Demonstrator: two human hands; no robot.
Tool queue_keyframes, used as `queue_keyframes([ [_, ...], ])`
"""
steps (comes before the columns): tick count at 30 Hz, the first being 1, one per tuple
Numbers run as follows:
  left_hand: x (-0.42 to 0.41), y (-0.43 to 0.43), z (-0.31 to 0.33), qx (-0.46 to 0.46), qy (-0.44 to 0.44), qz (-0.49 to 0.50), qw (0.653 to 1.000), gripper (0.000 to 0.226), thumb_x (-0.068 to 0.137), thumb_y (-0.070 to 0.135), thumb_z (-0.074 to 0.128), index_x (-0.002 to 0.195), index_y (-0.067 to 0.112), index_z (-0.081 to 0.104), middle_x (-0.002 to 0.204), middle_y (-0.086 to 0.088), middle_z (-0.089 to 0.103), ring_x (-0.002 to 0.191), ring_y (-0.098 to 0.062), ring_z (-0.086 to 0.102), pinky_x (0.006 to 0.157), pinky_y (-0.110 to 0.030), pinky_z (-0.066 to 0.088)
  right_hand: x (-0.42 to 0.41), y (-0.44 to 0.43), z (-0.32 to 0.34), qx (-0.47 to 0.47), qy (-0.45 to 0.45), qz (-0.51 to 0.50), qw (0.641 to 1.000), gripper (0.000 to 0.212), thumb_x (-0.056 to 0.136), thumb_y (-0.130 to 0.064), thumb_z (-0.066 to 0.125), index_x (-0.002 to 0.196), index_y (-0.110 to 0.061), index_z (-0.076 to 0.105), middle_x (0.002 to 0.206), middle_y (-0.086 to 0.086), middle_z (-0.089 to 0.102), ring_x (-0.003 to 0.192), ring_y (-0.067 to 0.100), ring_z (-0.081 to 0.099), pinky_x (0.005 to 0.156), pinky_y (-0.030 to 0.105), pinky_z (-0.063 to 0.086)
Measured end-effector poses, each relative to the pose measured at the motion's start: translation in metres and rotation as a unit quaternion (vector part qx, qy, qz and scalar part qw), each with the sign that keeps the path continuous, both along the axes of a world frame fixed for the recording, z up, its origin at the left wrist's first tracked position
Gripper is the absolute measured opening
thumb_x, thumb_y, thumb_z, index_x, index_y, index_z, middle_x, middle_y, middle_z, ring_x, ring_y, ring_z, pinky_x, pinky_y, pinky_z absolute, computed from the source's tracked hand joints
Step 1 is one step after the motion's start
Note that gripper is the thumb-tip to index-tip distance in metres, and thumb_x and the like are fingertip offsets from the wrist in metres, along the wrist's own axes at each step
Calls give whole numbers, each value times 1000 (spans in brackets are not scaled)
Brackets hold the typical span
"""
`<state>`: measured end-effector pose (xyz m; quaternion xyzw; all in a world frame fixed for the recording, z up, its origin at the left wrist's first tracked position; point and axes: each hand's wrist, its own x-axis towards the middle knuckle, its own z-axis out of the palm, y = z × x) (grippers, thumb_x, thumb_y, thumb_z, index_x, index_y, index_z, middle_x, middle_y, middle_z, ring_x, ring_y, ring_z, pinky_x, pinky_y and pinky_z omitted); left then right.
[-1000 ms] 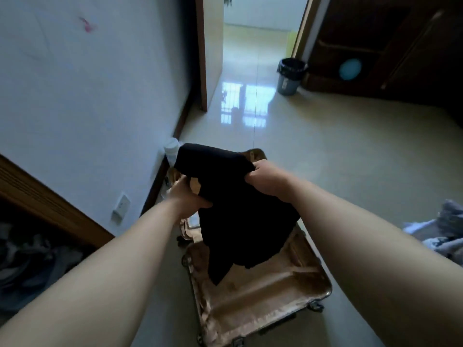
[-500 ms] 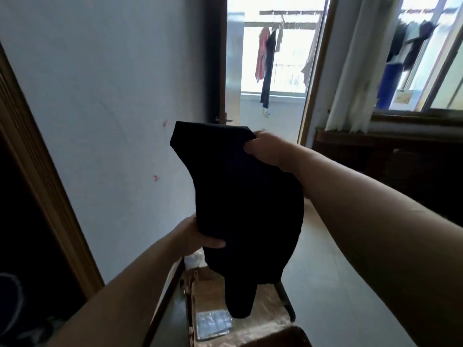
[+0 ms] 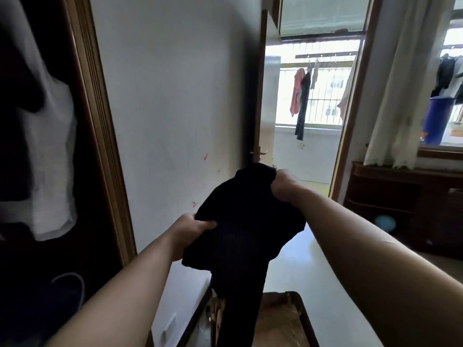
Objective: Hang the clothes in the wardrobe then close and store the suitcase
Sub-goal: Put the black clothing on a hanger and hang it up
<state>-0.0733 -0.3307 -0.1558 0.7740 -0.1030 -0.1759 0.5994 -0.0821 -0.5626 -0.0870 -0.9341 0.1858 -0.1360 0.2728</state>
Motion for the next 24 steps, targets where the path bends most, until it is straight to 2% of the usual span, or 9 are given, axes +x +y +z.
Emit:
queue_keyframes([
  [3, -5, 17, 31, -25, -5, 16, 1000, 14, 91, 12, 61, 92, -1, 66, 79, -14, 68, 62, -22, 67, 51, -23, 51, 7, 19, -8, -7, 28, 42, 999, 18, 89, -7, 50, 100, 1, 62, 86, 12, 58, 78, 26, 57, 61, 27, 42],
  [5, -2, 32, 52, -64, -16, 51, 997, 15, 92, 9, 58, 83, -2, 64, 69, -14, 62, 48, -20, 62, 43, -21, 47, 14, 39, -1, 6, 52, 103, 993, 19, 87, -20, 62, 94, -3, 64, 79, 7, 58, 67, 19, 53, 51, 24, 39],
  [8, 8, 55, 85, -132, -4, 95, 987, 27, 95, 3, 47, 69, 2, 55, 46, -6, 51, 32, -14, 50, 35, -15, 38, 19, 74, 28, 154, 43, 228, 960, 46, 79, -47, 70, 104, -9, 67, 85, 4, 55, 76, 17, 51, 64, 26, 38],
  [11, 24, 77, 108, -179, 16, 137, 974, 28, 97, 5, 35, 79, 2, 56, 65, -10, 55, 51, -17, 58, 49, -22, 50, 14, 112, 66, 248, 64, 359, 897, 40, 79, -53, 68, 103, -21, 70, 98, 3, 62, 87, 18, 58, 77, 28, 44],
  [14, 31, 101, 133, -205, 17, 193, 959, 25, 96, 6, 34, 100, -4, 57, 93, -18, 58, 78, -26, 60, 73, -34, 51, 12, 152, 96, 225, 94, 455, 856, 24, 87, -34, 65, 105, -18, 68, 102, 5, 72, 91, 17, 68, 82, 27, 52],
  [17, 25, 124, 163, -274, 15, 250, 929, 22, 99, 6, 35, 82, 6, 50, 82, -9, 51, 72, -20, 54, 76, -30, 48, 19, 192, 109, 88, 57, 446, 889, 40, 71, -17, 81, 109, -15, 68, 104, 4, 73, 94, 19, 69, 90, 32, 54],
  [19, 24, 149, 181, -308, -5, 288, 907, 20, 98, 3, 35, 84, 4, 50, 85, -11, 53, 80, -22, 56, 69, -31, 53, 26, 219, 116, 6, -9, 415, 910, 46, 65, -14, 84, 109, -13, 68, 105, 6, 71, 98, 22, 67, 92, 35, 53],
  [22, 19, 188, 197, -390, 2, 325, 861, 29, 95, 5, 39, 118, -2, 54, 109, -21, 61, 86, -34, 62, 46, -38, 55, 32, 259, 132, 22, -79, 412, 907, 38, 74, -8, 74, 111, -4, 65, 108, 16, 68, 99, 31, 65, 89, 40, 54],
  [24, 10, 209, 202, -418, -24, 328, 847, 35, 95, 23, 46, 123, 5, 56, 105, -18, 64, 86, -31, 63, 53, -39, 55, 36, 288, 146, 31, -104, 426, 898, 36, 78, -6, 69, 113, -2, 63, 106, 17, 67, 96, 30, 65, 86, 40, 53],
])
